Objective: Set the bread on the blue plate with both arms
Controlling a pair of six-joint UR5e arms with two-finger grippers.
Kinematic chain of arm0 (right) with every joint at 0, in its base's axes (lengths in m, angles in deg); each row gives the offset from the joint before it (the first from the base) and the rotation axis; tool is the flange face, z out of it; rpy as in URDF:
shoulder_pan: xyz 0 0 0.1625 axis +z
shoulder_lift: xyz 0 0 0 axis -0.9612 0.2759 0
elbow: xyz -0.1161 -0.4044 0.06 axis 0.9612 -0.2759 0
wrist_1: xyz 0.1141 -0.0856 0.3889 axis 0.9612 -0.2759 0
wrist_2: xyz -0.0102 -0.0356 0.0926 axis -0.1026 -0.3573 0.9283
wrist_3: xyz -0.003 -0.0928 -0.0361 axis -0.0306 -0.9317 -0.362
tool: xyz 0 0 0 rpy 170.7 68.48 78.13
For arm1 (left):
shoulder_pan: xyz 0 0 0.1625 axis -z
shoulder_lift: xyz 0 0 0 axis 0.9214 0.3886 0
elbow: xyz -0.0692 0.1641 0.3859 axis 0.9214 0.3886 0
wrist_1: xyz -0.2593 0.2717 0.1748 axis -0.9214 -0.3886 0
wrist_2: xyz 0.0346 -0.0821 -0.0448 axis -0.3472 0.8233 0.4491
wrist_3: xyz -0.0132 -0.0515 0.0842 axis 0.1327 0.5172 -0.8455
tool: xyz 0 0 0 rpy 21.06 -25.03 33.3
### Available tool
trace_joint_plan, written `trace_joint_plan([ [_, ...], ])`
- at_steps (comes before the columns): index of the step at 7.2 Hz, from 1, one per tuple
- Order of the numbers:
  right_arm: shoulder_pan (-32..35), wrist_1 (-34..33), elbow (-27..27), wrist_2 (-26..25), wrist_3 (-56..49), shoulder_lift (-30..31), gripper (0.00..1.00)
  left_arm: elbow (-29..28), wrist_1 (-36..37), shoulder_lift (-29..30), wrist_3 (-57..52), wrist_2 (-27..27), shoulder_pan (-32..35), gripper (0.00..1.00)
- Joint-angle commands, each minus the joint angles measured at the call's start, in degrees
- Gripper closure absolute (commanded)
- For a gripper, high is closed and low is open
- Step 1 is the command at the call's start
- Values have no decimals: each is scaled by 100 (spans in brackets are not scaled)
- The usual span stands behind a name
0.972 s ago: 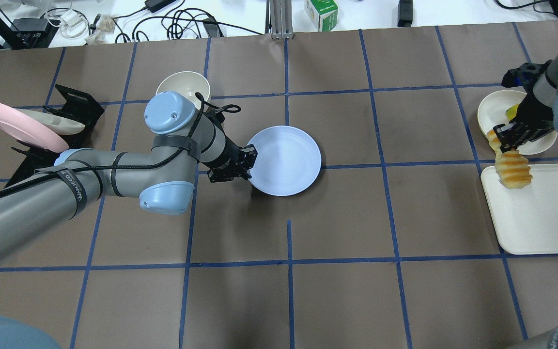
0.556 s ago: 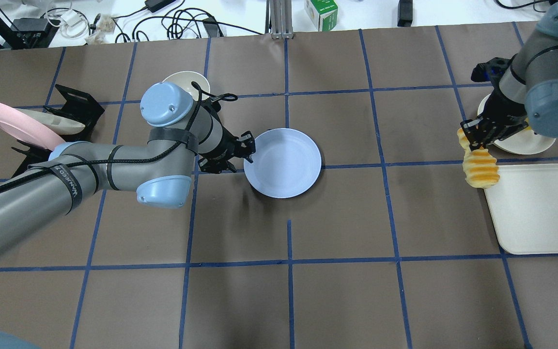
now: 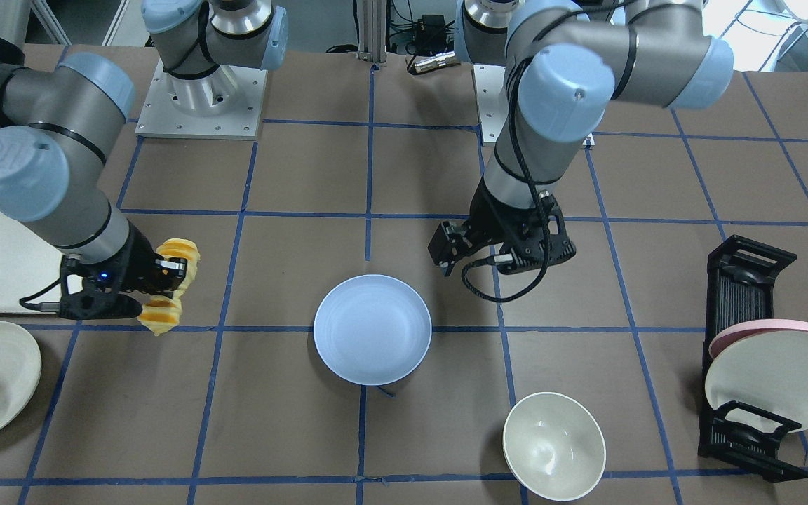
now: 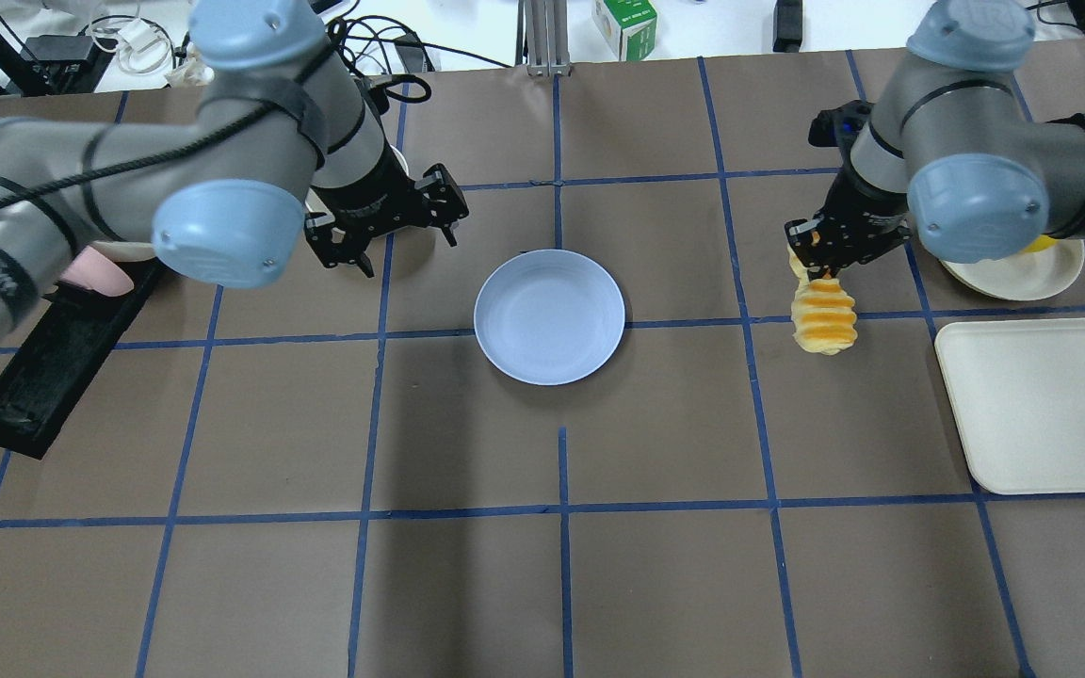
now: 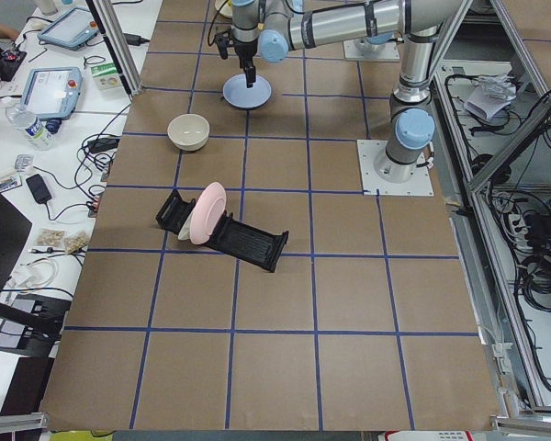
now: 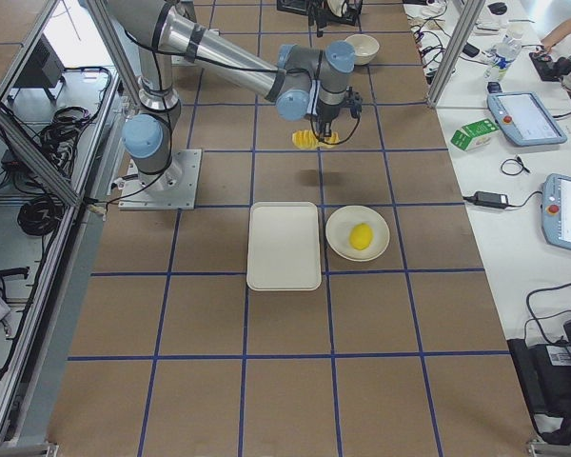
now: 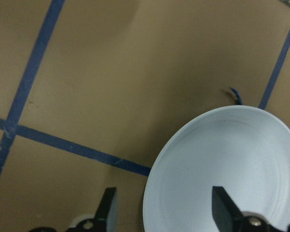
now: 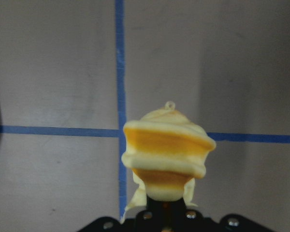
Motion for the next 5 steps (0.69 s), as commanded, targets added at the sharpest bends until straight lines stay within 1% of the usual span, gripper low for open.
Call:
trace_joint_plan([
  [1, 882, -153, -614, 114, 858, -483, 90, -643, -1170, -851, -1227, -157, 3, 0],
  [2, 1103, -58, -1036, 297, 1496, -824, 90, -558, -1144, -1037, -1277, -88, 4, 0],
  [3, 1610, -153, -1336, 429, 2172, -1141, 90, -487, -1179, -1091, -1313, -165, 4, 0],
  [4, 2024, -154, -1809, 448, 2762, -1492, 90, -495, -840, -987, -1356, -131, -66, 0],
  [5, 2202, -93, -2144, 431, 3142, -1870, 90, -382, -793, -1029, -1522, -192, -67, 0],
])
